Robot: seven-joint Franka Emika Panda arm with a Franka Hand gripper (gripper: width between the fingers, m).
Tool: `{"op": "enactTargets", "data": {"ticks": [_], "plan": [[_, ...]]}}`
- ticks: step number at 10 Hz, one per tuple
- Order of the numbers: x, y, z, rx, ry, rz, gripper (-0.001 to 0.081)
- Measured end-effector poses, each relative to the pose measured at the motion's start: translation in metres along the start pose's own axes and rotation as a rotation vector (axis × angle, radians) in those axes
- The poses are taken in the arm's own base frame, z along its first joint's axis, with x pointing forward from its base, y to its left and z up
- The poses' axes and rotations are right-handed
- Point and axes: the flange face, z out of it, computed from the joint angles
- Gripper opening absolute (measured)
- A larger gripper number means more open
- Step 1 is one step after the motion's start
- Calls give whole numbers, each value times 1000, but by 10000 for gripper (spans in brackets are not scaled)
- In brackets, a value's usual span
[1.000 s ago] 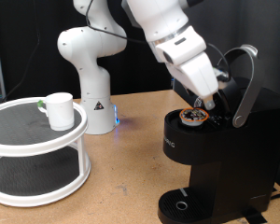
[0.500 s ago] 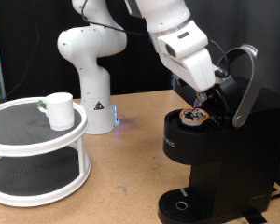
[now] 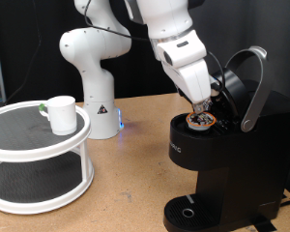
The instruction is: Make a cup of coffee with the keurig machine
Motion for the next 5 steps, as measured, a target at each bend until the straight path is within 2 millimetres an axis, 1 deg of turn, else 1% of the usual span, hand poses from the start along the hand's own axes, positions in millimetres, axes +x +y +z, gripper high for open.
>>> {"op": "enactTargets", "data": {"ticks": [3,5], "plan": [[-9,0,13,9,-23,1,808],[-12,-1,17,12,-29,-10,808]]}}
